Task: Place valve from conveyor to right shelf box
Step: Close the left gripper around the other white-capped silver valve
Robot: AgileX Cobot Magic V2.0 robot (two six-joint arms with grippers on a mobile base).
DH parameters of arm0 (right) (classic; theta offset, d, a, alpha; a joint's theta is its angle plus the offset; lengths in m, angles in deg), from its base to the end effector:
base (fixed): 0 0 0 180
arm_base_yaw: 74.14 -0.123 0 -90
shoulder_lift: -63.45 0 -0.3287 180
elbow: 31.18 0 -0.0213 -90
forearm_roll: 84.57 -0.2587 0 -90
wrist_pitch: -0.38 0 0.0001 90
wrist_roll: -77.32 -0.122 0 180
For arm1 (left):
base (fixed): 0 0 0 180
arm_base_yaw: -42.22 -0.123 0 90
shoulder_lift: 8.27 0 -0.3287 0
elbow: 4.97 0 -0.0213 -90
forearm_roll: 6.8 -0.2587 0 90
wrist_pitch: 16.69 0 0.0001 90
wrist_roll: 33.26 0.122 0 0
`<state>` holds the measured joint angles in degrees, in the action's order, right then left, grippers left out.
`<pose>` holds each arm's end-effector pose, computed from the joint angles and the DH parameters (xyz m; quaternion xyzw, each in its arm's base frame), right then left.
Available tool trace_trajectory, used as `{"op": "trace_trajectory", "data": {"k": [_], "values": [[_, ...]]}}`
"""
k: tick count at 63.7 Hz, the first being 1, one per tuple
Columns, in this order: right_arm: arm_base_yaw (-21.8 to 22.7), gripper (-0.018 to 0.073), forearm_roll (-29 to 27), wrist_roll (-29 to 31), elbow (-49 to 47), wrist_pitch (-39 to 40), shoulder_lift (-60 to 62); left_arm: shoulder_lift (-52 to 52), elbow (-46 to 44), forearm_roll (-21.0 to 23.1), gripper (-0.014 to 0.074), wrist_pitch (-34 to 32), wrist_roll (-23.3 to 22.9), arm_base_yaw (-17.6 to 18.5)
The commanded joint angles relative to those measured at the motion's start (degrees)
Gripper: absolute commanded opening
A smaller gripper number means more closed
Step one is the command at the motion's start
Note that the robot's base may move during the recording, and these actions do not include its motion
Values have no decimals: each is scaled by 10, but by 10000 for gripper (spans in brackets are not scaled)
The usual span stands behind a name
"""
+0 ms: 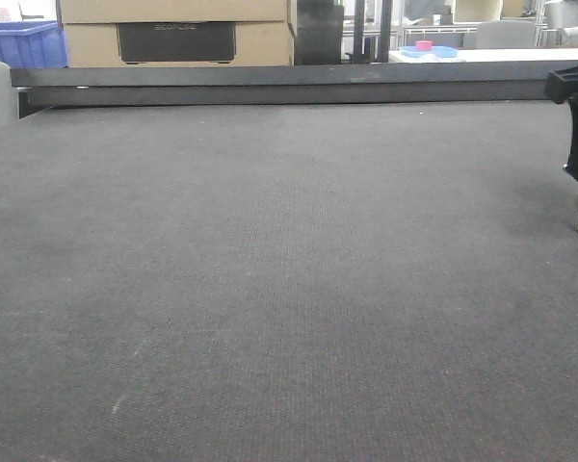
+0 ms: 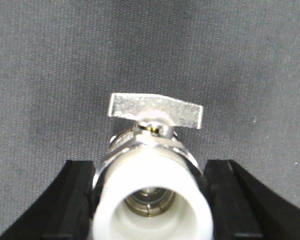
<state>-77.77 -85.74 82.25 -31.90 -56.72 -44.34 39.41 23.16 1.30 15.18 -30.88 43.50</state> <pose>0.3863 0.0266 0.2630 -0.0696 0.9880 0.0077 0.1378 0.1401 -0.0122 0.4136 -0.0007 0.8058 -0.0598 0.5892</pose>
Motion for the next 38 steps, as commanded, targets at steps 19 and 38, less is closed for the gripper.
{"op": "trace_trajectory", "data": {"k": [19, 38], "values": [[-1, -154, 16, 5, -6, 11, 117, 66, -74, -27, 589, 115, -1, -6], [-1, -154, 16, 5, -6, 14, 187, 240, -226, -47, 589, 258, 8, -58]]}}
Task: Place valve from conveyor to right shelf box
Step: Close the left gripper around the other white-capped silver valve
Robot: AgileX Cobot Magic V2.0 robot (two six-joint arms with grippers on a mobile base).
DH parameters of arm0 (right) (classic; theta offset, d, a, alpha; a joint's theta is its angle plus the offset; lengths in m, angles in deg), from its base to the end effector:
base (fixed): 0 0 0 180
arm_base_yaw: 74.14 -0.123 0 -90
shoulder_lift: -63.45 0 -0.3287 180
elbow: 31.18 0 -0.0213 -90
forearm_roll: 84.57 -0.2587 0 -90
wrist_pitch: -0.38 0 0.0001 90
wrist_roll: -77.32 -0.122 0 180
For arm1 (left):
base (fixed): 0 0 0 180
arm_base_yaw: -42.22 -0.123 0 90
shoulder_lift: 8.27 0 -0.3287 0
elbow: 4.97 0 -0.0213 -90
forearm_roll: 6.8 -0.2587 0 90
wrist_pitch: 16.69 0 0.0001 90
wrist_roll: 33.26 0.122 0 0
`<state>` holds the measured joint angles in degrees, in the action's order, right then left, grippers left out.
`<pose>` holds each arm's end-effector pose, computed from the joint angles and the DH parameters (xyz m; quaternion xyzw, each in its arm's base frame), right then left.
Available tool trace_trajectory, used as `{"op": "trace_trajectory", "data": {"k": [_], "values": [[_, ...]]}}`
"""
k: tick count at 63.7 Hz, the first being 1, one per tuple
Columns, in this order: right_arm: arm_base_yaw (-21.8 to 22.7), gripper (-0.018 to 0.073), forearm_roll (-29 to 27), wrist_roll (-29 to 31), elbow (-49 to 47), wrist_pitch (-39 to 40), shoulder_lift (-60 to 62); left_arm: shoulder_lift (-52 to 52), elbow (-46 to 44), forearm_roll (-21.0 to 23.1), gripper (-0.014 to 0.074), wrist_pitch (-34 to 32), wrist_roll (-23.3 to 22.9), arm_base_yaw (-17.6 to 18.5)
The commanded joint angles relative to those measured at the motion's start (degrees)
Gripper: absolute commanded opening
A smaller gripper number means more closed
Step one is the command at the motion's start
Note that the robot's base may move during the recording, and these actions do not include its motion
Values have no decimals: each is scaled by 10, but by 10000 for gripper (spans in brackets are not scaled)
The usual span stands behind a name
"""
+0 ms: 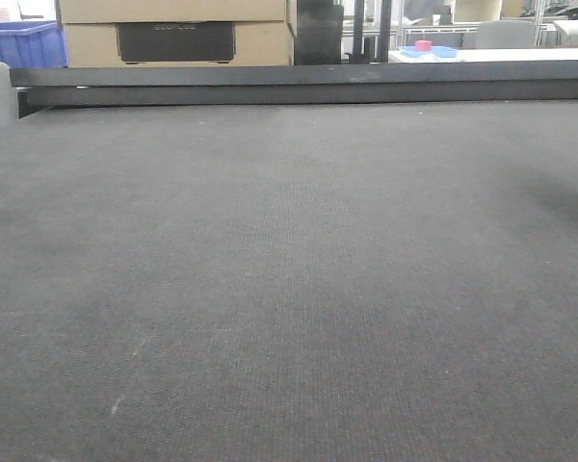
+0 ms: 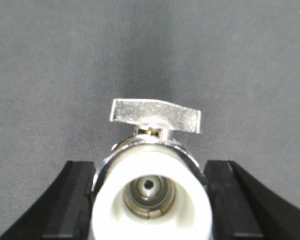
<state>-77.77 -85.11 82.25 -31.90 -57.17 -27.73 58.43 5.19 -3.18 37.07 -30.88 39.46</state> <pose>0.3295 0.0219 0.3673 -0.0704 0.9587 0.0014 0.2756 0.2096 0.0039 0.4251 -0.0093 0.9081 -0.0122 0.4185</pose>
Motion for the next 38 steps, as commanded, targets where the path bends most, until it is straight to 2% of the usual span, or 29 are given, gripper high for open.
{"op": "trace_trajectory", "data": {"k": [1, 11, 18, 23, 38], "values": [[-1, -154, 9, 5, -6, 19, 22, 61, -55, -2, 589, 45, 11, -21], [-1, -154, 9, 5, -6, 14, 26, 171, -138, -2, 589, 91, 53, -50], [-1, -154, 9, 5, -6, 13, 26, 246, -180, -2, 589, 104, 81, -57], [-1, -154, 9, 5, -6, 13, 26, 295, -201, -2, 589, 103, 97, -57], [-1, -154, 9, 5, -6, 13, 26, 409, -246, -13, 589, 64, 101, -57]]}}
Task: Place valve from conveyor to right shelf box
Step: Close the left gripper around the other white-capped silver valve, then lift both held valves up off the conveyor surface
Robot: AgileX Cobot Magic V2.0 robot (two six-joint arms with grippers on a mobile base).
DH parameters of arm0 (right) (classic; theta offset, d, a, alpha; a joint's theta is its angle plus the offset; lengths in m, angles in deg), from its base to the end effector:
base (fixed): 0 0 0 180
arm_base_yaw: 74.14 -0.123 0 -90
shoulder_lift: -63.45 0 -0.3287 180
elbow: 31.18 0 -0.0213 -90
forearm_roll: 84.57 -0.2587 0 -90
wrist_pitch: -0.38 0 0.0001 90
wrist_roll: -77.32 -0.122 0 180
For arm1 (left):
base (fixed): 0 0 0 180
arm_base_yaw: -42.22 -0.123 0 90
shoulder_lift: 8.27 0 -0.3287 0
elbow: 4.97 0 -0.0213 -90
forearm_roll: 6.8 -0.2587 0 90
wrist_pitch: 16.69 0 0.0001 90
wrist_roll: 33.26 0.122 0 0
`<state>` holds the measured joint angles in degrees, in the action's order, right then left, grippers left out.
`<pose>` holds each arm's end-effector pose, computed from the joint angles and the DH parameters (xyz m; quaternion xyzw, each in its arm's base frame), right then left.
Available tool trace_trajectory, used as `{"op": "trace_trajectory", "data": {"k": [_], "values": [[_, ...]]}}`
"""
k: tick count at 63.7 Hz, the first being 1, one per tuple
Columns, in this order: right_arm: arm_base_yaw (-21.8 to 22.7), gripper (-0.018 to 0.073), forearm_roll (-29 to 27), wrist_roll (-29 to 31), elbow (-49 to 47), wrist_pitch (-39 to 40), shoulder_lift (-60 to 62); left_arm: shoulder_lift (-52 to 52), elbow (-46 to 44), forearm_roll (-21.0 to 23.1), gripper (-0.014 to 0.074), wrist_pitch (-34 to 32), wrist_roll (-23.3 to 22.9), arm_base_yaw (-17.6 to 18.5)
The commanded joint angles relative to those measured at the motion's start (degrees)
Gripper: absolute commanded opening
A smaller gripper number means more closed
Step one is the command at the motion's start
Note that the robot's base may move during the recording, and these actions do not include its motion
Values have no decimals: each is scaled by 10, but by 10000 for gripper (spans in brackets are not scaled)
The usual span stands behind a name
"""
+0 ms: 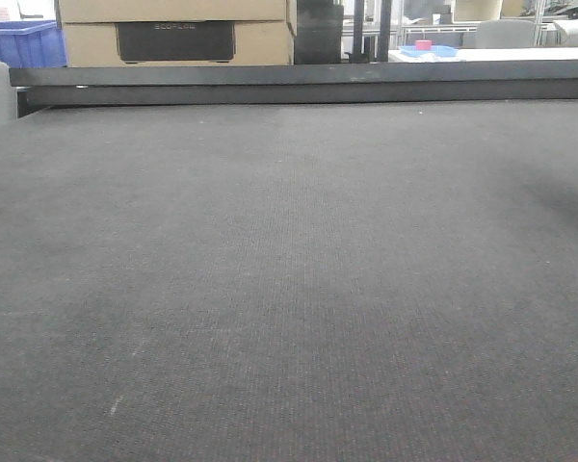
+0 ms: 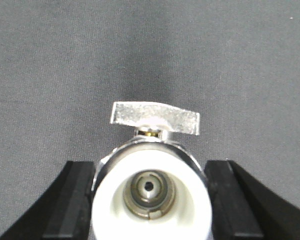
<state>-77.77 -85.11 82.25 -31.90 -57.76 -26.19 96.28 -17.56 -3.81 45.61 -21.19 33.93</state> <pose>0.3217 0.0214 0.3754 -0.0703 0.9564 0.0013 0.2835 0.3914 0.0513 0.3438 0.0255 0.9742 0.0145 0.2236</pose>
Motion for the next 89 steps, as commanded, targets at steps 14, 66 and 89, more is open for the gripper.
{"op": "trace_trajectory", "data": {"k": [14, 66, 89], "values": [[-1, -154, 5, 5, -6, 17, 11, 101, -48, -26, 589, -48, 4, -2], [-1, -154, 5, 5, -6, 9, 11, 151, -60, -17, 519, -14, -5, -2], [-1, -154, 5, 5, -6, 9, 11, 151, -60, -17, -111, -8, -6, -2]]}}
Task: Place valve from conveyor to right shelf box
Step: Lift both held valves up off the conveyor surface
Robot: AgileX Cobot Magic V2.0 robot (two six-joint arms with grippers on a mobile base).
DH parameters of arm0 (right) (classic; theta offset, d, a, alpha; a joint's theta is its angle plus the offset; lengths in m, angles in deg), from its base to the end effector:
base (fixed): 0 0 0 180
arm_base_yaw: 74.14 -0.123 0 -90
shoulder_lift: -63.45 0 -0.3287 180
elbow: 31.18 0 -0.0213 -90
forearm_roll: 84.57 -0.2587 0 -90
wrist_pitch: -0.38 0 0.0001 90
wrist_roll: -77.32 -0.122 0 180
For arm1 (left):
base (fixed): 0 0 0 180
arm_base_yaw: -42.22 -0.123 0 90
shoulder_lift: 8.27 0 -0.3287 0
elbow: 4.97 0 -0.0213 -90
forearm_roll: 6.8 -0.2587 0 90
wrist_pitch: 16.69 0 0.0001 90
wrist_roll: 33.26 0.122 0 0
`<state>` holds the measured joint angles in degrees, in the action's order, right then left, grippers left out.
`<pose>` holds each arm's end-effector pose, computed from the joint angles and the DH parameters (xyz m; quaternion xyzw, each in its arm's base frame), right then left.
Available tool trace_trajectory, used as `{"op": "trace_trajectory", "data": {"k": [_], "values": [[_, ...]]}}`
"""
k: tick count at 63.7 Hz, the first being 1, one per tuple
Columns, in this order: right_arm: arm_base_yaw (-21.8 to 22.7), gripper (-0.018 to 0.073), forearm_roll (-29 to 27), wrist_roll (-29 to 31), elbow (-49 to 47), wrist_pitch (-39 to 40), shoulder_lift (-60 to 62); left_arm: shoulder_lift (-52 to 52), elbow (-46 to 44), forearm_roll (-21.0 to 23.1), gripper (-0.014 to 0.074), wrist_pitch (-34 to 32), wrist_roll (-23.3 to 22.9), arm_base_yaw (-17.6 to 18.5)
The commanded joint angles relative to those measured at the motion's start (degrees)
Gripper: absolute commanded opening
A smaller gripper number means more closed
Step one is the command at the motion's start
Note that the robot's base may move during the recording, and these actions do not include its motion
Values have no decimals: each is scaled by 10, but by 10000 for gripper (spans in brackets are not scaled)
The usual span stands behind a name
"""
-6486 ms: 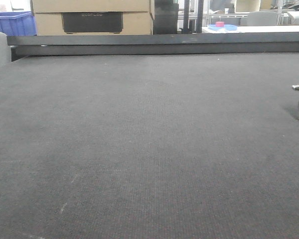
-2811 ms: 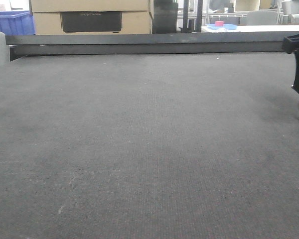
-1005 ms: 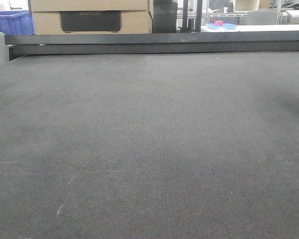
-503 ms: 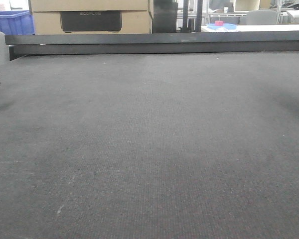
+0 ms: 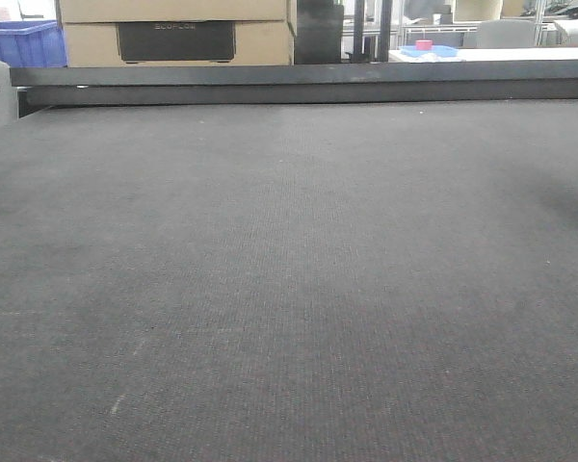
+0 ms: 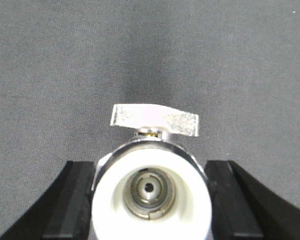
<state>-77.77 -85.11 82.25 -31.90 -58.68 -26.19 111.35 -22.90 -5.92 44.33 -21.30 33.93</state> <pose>0.3201 0.0213 0.3744 -0.0705 0.9586 0.0014 0.2758 0.4517 0.0642 0.2607 0.0290 0.9882 0.0193 0.1492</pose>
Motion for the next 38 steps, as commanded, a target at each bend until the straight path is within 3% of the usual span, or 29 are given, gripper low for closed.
{"op": "trace_trajectory", "data": {"k": [1, 12, 38], "values": [[-1, -154, 5, 5, -6, 18, 12, 0, -7, 5, -111, 8, -4, -1], [-1, -154, 5, 5, -28, 11, 14, -40, -7, 14, -111, 39, -4, 1], [-1, -154, -18, 5, -88, 5, 49, -239, -7, 53, -111, 38, -7, 6]]}}
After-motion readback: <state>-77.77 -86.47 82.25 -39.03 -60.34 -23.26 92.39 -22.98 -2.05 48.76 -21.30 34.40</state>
